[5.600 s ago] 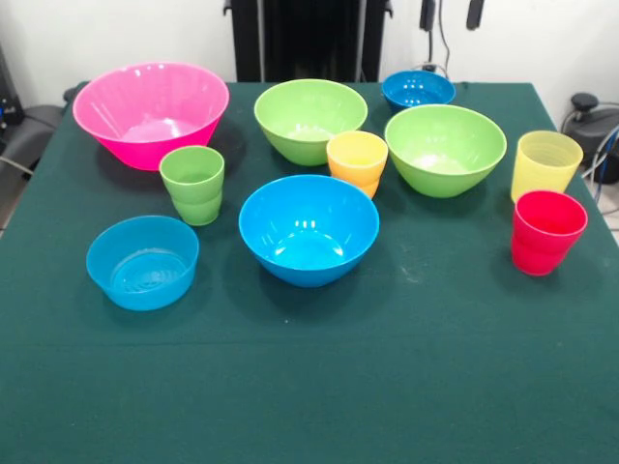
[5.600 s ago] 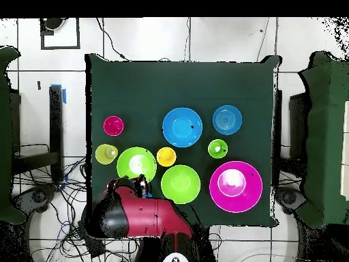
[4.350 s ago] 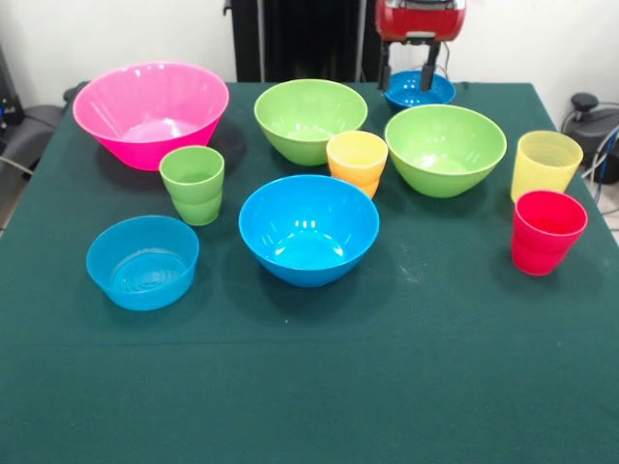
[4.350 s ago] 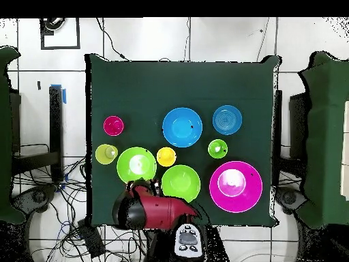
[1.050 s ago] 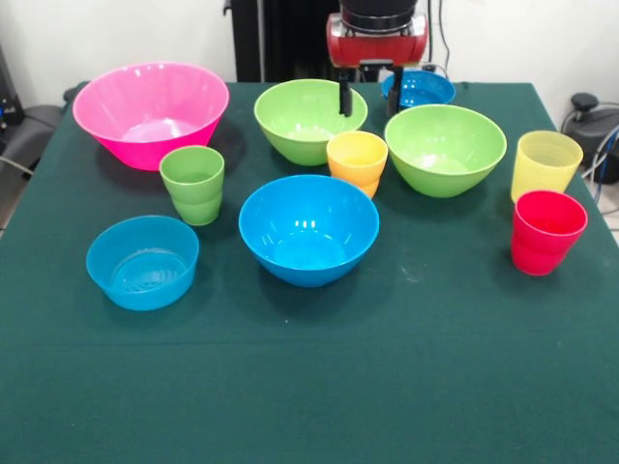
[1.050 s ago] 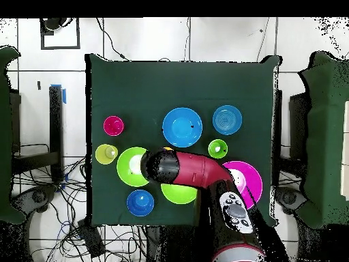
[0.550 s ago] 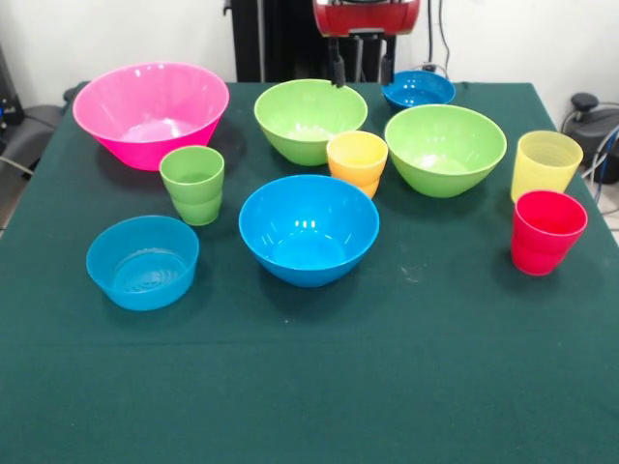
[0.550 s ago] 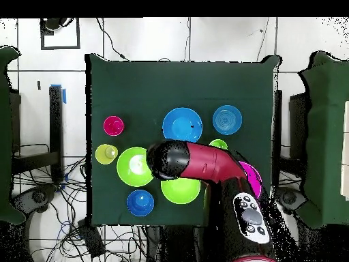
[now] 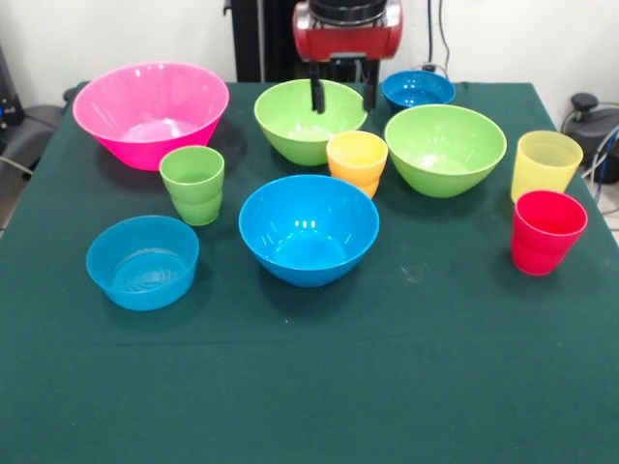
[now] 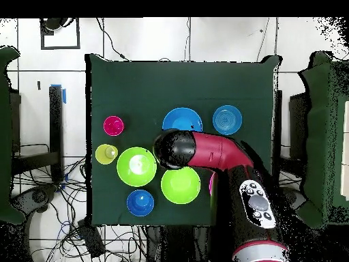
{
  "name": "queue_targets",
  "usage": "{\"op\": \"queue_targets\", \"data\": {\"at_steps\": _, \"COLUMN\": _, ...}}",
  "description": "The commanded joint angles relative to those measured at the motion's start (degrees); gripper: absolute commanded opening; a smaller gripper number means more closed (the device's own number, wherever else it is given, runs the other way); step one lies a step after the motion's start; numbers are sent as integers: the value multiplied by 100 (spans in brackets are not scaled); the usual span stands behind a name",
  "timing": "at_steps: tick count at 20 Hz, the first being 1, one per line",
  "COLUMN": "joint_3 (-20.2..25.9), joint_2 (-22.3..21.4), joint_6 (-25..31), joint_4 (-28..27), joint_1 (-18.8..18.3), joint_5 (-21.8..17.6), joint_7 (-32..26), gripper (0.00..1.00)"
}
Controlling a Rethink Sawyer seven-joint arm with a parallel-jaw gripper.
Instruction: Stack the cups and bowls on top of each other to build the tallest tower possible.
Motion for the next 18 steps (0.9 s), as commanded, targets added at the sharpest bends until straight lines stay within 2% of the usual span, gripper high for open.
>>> {"op": "queue_targets", "data": {"at_steps": 1, "joint_3": 675, "joint_2": 730, "joint_6": -385, "joint_4": -581, "joint_1": -248, "joint_5": -713, "joint_7": -842, "gripper": 100}}
{"op": "queue_targets", "data": {"at_steps": 6, "joint_3": 838, "joint_2": 778, "joint_6": -169, "joint_4": -771, "joint_1": -403, "joint_5": -945, "joint_7": -992, "gripper": 100}}
{"op": "queue_targets", "data": {"at_steps": 10, "joint_3": 946, "joint_2": 822, "joint_6": -298, "joint_4": -776, "joint_1": -576, "joint_5": -1117, "joint_7": -918, "gripper": 100}}
{"op": "queue_targets", "data": {"at_steps": 13, "joint_3": 921, "joint_2": 809, "joint_6": 124, "joint_4": -901, "joint_1": -603, "joint_5": -1083, "joint_7": -805, "gripper": 100}}
{"op": "queue_targets", "data": {"at_steps": 18, "joint_3": 1113, "joint_2": 790, "joint_6": 611, "joint_4": -1122, "joint_1": -753, "joint_5": -1046, "joint_7": -996, "gripper": 100}}
